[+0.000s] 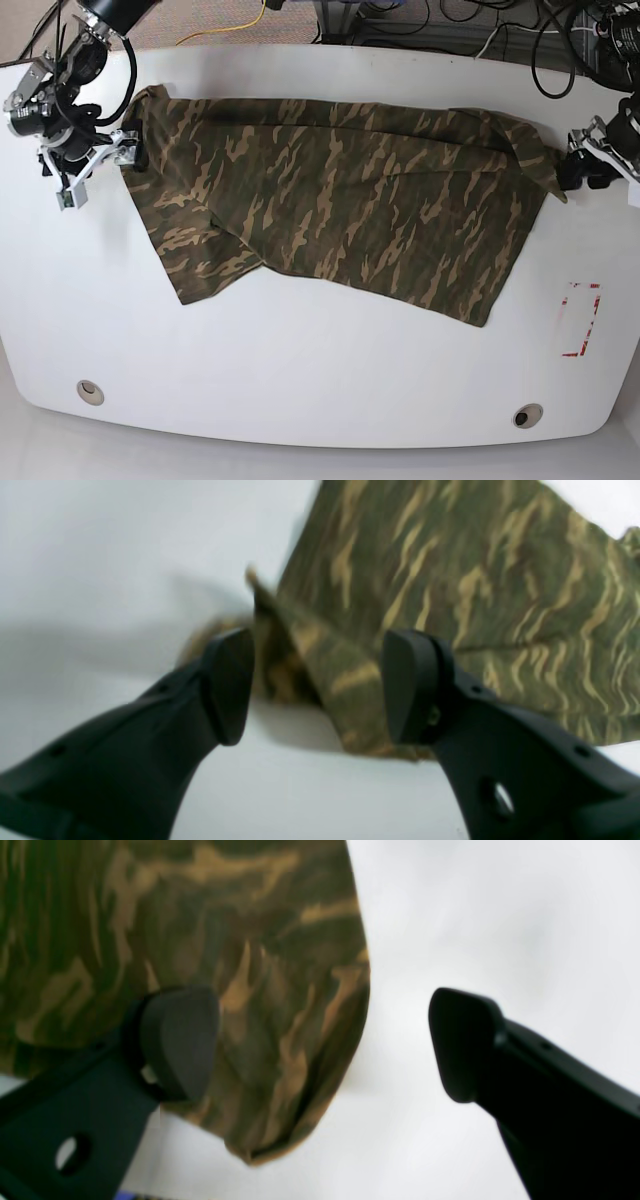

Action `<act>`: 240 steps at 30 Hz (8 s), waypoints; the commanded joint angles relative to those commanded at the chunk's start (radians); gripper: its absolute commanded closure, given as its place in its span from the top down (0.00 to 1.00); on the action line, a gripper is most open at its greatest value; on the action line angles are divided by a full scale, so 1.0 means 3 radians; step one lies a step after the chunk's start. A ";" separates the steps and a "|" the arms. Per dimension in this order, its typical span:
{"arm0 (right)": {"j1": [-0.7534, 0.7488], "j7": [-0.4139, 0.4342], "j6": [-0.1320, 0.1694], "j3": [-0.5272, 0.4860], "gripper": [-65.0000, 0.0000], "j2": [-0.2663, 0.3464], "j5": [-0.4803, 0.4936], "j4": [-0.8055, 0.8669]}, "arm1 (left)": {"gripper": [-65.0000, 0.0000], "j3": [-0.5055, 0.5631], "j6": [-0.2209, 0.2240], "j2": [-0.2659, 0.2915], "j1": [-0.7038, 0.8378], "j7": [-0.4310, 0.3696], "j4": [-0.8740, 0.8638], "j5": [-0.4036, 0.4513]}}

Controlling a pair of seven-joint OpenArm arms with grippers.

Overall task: Layout the t-shirt on the table in an organized manner, then fold the t-shirt properly
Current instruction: 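Lay the shirt flat with both grippers, stretching it between them, then release the shirt with both grippers and move them to its edges, then grasp the shirt hem corners with both grippers, then lift the shirt with both grippers and swing it up over the table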

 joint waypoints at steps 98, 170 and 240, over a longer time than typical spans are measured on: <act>0.0921 0.0476 0.0000 -0.0644 0.07 -0.0143 -0.0404 -0.1969 | 0.59 0.0946 0.0445 0.0926 -0.2721 -0.1289 -0.3191 0.2332; 0.0956 0.0348 0.0000 -0.0644 0.19 -0.0148 -0.0425 -0.1309 | 0.01 0.1304 0.0245 0.1197 -0.2700 -0.1253 -0.3043 0.2312; 0.0864 0.0650 0.0000 -0.0655 0.00 -0.0189 -0.0409 -0.1831 | 0.01 0.1304 0.0230 0.1212 -0.2593 -0.1207 -0.2997 0.2307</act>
